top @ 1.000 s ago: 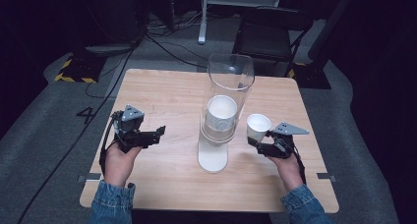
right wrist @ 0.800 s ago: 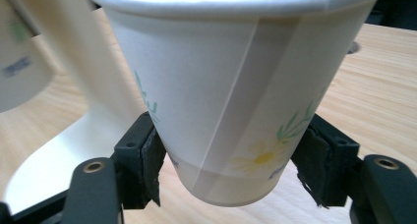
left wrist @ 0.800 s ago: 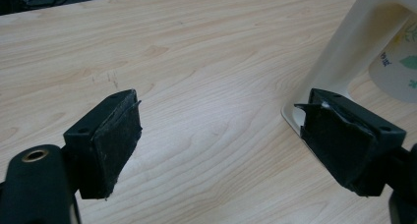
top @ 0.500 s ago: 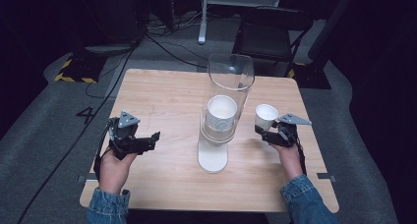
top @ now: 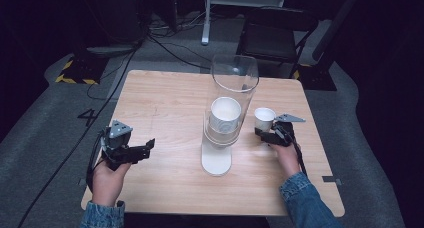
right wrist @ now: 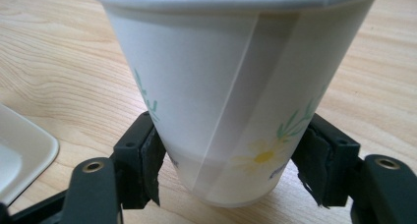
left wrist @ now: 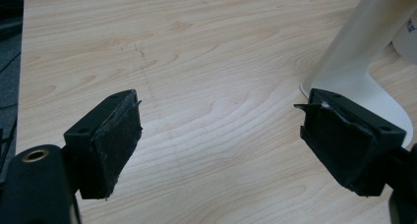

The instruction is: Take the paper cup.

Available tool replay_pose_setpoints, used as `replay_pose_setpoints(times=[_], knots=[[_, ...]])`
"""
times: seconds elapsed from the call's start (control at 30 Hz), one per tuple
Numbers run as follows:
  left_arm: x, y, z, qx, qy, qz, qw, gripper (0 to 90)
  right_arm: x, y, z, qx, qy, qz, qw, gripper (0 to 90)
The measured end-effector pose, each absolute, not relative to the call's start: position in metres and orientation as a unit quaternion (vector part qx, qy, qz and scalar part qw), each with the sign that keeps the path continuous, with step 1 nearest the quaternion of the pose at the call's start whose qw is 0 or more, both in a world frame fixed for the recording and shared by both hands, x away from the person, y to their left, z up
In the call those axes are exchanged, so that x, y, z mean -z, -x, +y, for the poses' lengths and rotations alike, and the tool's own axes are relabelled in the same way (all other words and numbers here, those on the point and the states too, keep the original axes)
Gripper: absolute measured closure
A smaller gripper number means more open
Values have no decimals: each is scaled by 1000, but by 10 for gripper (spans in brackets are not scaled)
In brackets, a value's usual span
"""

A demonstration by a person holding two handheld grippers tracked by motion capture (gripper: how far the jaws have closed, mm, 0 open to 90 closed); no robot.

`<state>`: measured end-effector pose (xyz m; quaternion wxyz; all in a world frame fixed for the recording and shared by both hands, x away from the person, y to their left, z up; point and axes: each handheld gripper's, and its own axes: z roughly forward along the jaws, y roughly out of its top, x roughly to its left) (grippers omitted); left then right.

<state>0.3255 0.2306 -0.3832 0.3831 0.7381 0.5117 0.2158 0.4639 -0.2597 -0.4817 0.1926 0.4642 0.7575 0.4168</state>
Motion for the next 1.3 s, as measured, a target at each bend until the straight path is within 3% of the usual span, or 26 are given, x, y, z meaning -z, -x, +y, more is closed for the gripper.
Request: replay_pose_setpoints(times=[0.83,0.9,0.93,1.03,1.3], knots=[[386,-329,229,-210,-745,509,377,155,493,-466,-251,-366,-458,793,167,328],[385,-330,228,-210,-745,508,377,155,494,-466,-251,-369,-461,791,160,287],[385,-331,228,-209,-746,507,377,155,493,-467,-251,-374,-465,787,154,208],[385,-332,227,-208,-747,506,378,154,491,-466,-253,-375,-465,786,160,156],[386,-336,224,-206,-750,502,378,155,465,-451,-261,-408,-456,770,182,124]])
